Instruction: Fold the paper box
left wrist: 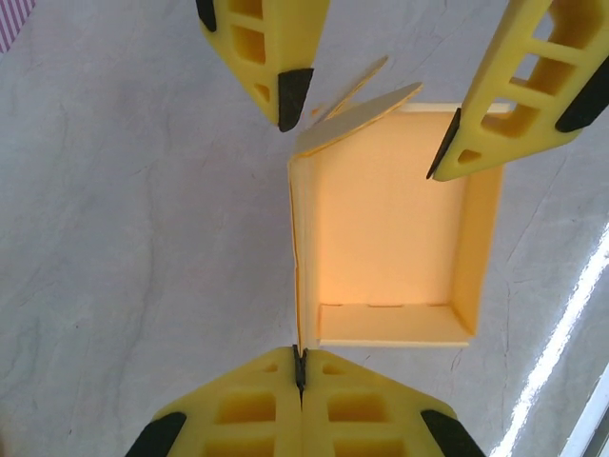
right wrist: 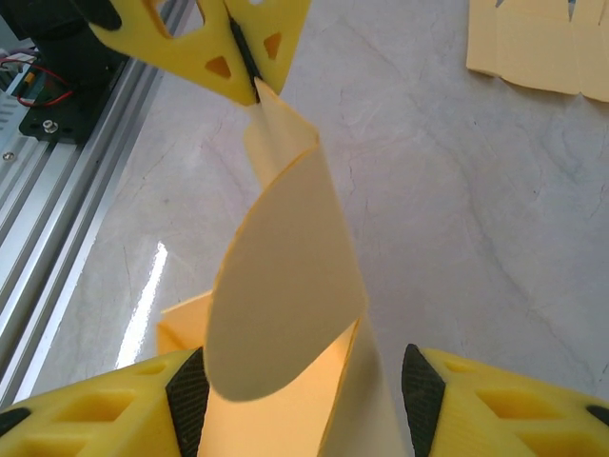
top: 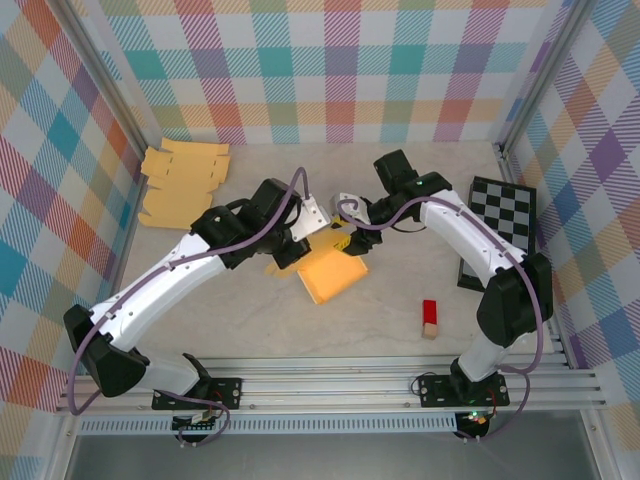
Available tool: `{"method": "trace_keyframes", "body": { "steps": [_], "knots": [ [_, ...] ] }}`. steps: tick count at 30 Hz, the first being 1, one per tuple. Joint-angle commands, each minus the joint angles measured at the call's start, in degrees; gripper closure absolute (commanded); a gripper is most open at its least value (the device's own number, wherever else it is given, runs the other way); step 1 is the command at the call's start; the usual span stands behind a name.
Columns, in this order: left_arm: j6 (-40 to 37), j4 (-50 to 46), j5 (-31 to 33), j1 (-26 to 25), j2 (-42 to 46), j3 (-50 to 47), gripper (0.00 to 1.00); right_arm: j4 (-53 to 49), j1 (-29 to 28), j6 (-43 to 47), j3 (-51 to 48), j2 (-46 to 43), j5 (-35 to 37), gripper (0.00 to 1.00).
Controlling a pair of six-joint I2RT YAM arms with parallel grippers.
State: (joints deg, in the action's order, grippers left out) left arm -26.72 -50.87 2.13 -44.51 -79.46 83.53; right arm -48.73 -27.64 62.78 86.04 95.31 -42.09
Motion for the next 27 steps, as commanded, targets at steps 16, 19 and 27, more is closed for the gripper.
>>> {"method": "trace_keyframes", "body": {
  "steps": [16, 19, 27],
  "knots": [
    [-3.8, -1.2, 1.4, -1.1, -1.8, 3.2, 1.0, -0.9, 9.1, 6.7, 2.5, -1.2, 1.8, 0.37],
    [-3.8, -1.4, 1.1, -1.3, -2.1, 3.5, 1.0, 0.4, 7.9, 6.0, 2.4, 0.3, 2.5, 0.38],
    [-4.1, -1.4, 1.4, -1.5, -2.3, 3.5, 1.0, 1.4, 5.6, 5.6, 2.1, 2.8, 3.8, 0.38]
  ]
}}
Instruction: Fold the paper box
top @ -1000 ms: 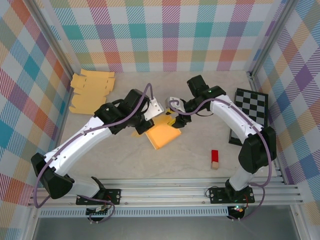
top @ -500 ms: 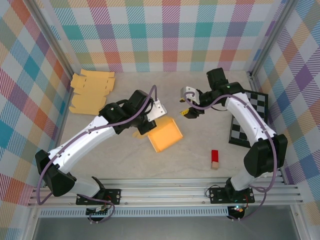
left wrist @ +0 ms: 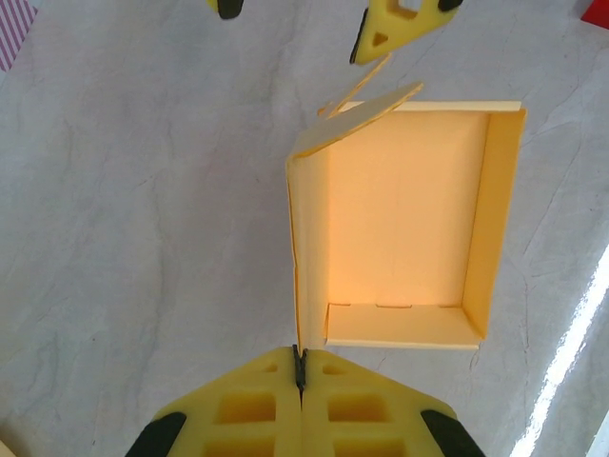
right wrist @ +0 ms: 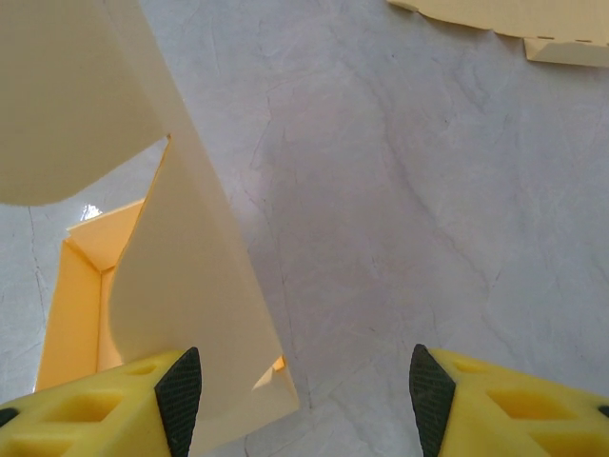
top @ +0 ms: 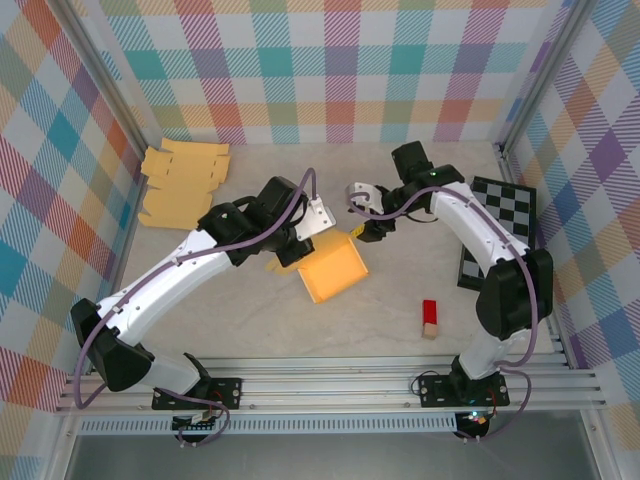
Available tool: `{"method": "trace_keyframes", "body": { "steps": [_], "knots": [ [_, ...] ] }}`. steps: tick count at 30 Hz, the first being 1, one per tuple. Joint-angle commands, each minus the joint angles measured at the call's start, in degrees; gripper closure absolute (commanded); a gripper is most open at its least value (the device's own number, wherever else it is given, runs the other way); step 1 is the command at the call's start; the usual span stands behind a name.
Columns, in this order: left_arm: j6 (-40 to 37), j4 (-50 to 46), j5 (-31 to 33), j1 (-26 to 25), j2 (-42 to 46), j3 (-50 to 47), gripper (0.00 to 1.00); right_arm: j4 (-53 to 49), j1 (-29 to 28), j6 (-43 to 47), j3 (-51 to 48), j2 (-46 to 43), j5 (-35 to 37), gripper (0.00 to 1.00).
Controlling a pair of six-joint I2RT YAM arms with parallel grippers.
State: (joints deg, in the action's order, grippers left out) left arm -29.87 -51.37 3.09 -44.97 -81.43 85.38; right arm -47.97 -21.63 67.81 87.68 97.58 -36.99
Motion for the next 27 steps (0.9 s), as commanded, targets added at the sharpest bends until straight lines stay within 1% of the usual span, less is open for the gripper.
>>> {"method": "trace_keyframes", "body": {
  "steps": [1, 5, 11, 17, 23, 27],
  "knots": [
    [-0.9, -0.8, 0.4, -1.1, -0.3, 1.7, 1.0, 0.4, -0.5, 0.6, 0.6, 0.7, -1.6, 0.37],
    [-0.6, 0.1, 0.0, -1.0, -0.5, 1.6, 1.0, -0.1, -1.9, 0.7, 0.2, 0.8, -2.8, 0.37],
    [-0.2, 1.1, 0.2, -1.4, -2.0, 2.5, 1.0, -0.6, -3.9, -1.5, -0.4, 1.3, -7.7, 0.36],
    [0.4, 2.9, 1.0, -2.0, -2.0, 2.5, 1.0, -2.2, -5.5, -2.5, -1.2, 1.7, -10.0, 0.36],
    [0.8, 4.1, 3.2, -2.3, -1.9, 2.4, 1.0, -1.5, -6.0, -3.7, -4.9, 0.0, -12.5, 0.37],
    [1.0, 5.3, 3.5, -2.6, -1.5, 1.7, 1.0, 1.3, -6.0, -5.3, -8.6, -1.7, -13.7, 0.37]
  ]
}}
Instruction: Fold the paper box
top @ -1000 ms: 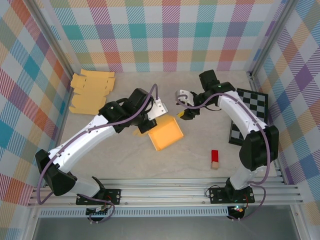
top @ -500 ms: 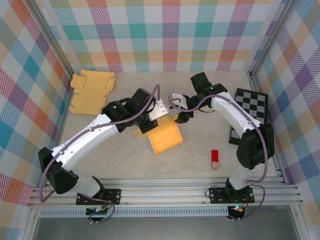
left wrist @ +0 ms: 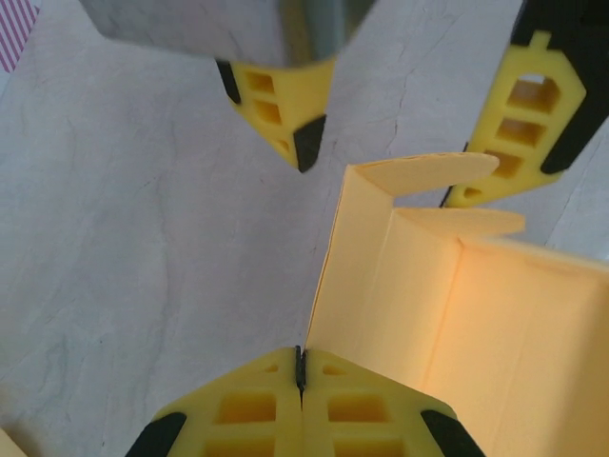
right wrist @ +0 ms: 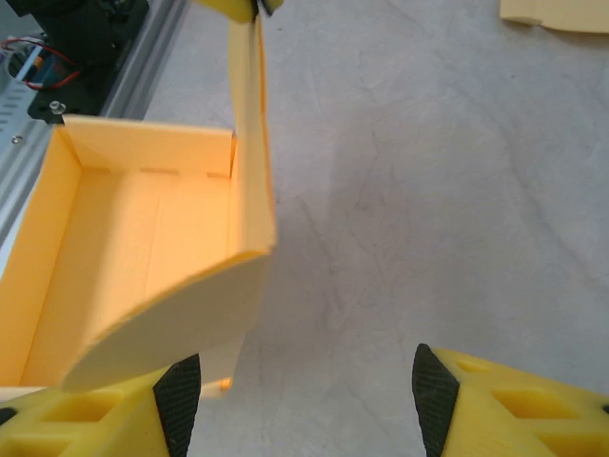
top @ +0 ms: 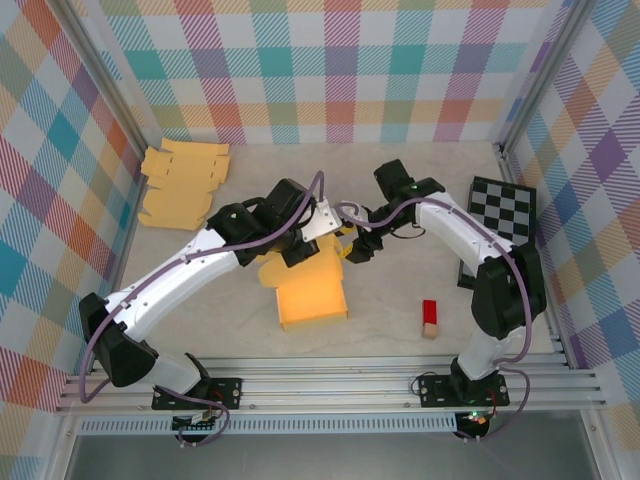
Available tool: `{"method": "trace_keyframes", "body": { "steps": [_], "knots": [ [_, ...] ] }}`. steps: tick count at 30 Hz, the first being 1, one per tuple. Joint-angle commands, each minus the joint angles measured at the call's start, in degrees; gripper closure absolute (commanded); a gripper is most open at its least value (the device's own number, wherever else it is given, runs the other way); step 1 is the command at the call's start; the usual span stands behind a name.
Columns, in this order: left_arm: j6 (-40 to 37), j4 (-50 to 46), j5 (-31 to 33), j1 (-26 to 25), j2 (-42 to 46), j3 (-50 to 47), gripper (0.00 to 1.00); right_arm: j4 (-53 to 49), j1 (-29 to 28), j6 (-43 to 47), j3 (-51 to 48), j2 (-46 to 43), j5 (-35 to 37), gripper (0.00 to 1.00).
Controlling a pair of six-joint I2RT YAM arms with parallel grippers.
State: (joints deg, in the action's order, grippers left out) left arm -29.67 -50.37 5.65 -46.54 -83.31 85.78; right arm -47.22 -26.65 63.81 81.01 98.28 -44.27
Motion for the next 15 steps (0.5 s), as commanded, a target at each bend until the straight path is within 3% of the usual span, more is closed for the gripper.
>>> {"method": "trace_keyframes", "body": {
  "steps": [1, 8, 15],
  "knots": [
    [0.9, 4.6, 0.9, -1.3, 0.4, 1.2, 1.0, 1.1, -0.9, -1.5, -2.6, -2.4, -6.9, 0.37],
    [-1.3, 4.1, 4.3, -2.7, -1.1, -0.8, 1.0, 9.8, 0.3, -7.6, -6.5, -3.5, 0.0, 0.42],
    [-1.4, 5.5, 7.5, -2.4, -0.6, -7.2, 1.0, 14.9, 8.7, -9.0, -9.4, -8.2, 3.0, 0.42]
  ]
}}
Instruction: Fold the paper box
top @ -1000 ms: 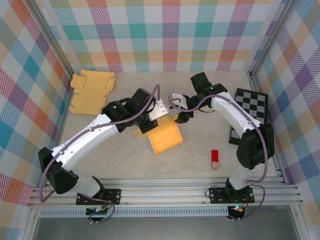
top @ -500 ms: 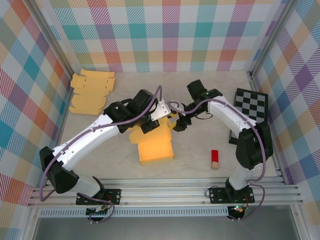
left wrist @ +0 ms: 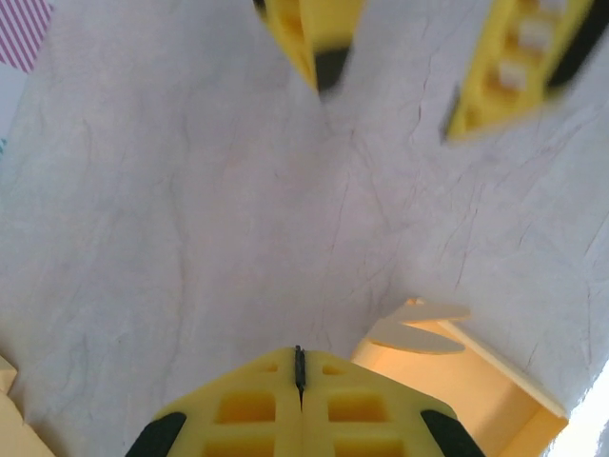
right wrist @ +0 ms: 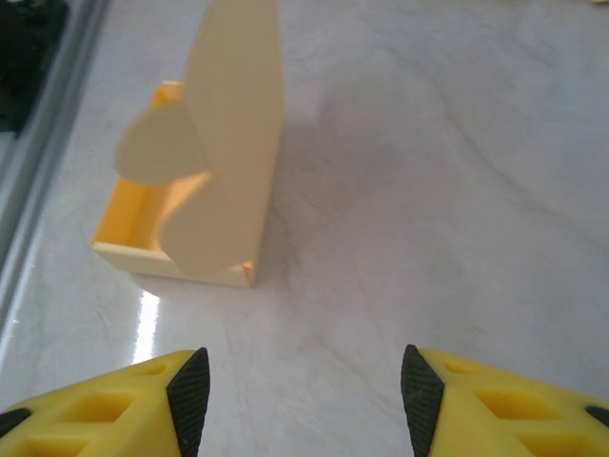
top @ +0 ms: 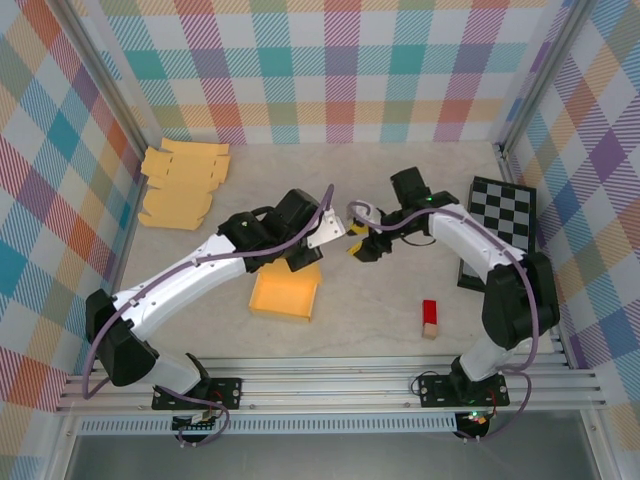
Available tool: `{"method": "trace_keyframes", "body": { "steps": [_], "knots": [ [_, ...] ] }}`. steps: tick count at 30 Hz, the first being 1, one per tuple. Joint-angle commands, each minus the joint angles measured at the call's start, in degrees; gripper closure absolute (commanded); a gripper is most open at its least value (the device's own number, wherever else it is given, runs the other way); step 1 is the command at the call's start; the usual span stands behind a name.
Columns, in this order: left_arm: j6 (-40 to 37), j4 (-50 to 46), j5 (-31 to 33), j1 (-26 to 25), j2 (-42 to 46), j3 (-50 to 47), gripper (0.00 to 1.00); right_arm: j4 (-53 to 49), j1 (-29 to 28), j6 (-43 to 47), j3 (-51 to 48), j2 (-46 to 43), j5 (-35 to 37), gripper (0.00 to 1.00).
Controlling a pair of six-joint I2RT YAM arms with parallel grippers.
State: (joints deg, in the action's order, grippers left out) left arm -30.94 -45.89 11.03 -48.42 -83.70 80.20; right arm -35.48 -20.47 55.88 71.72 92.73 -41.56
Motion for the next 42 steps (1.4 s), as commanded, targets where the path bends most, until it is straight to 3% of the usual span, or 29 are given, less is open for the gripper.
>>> {"method": "trace_keyframes", "body": {
  "steps": [1, 4, 5, 6, 7, 8, 10, 11, 13, 16, 19, 27, 34, 39, 40, 42],
  "knots": [
    [0.6, 0.8, 1.6, -0.2, 0.1, -1.7, 1.0, 3.1, 3.5, -1.3, 0.1, -3.2, 0.3, 0.42],
    [1.5, -0.2, -1.4, 2.4, 2.5, 0.1, 0.99, 4.4, 5.8, -2.4, -0.8, -5.4, -2.0, 0.41],
    [1.5, -0.8, -2.5, 3.7, 3.2, 1.3, 0.91, 4.9, 6.1, -2.6, -1.3, -6.0, -2.3, 0.41],
    [1.2, -2.0, -4.0, 4.9, 3.7, 3.0, 0.76, 5.1, 6.2, -2.4, -1.8, -6.6, -2.7, 0.41],
    [0.8, -3.7, -5.9, 6.1, 4.0, 5.0, 0.52, 5.2, 6.2, -2.3, -2.2, -6.9, -2.9, 0.4],
    [0.0, -5.9, -8.3, 7.0, 4.1, 6.6, 0.44, 5.3, 6.2, -2.3, -2.6, -7.1, -3.3, 0.4],
    [-4.6, -9.6, -13.3, 8.3, 4.7, 7.6, 0.39, 5.6, 6.2, -2.6, -3.4, -7.5, -4.4, 0.4],
    [-7.1, -9.6, -13.5, 8.3, 5.5, 6.3, 0.36, 5.8, 6.2, -2.7, -3.9, -7.8, -5.0, 0.4],
    [-14.0, -9.0, -14.7, 9.1, 8.4, 1.5, 0.19, 7.1, 6.1, -3.2, -5.2, -8.5, -6.0, 0.4],
    [-21.9, -7.0, -16.2, 12.4, 10.0, -3.8, 0.12, 7.9, 6.1, -3.2, -6.6, -9.6, -7.8, 0.39],
    [-23.7, -10.3, -18.3, 15.7, 6.7, -0.8, 0.11, 8.2, 5.6, -2.7, -7.5, -10.4, -7.9, 0.36],
    [-28.0, -8.8, -16.8, 16.3, 0.3, -1.1, 0.12, 7.6, 3.0, -1.1, -7.9, -9.4, -7.2, 0.35],
    [-28.3, -7.2, -17.9, 16.1, -1.2, -3.5, 0.22, 9.1, 1.2, -1.7, -8.7, -7.9, -7.3, 0.35],
    [-28.4, -3.7, -17.6, 16.0, -0.8, -7.4, 0.4, 10.8, -0.6, -3.5, -9.1, -5.4, -6.8, 0.36],
    [-28.5, -3.2, -17.3, 15.9, -0.9, -7.8, 0.47, 10.7, -0.9, -3.6, -9.1, -5.0, -6.7, 0.36],
    [-28.9, -2.3, -17.1, 15.8, -0.8, -8.2, 0.72, 10.8, -1.5, -3.7, -9.1, -4.3, -6.5, 0.36]
  ]
}}
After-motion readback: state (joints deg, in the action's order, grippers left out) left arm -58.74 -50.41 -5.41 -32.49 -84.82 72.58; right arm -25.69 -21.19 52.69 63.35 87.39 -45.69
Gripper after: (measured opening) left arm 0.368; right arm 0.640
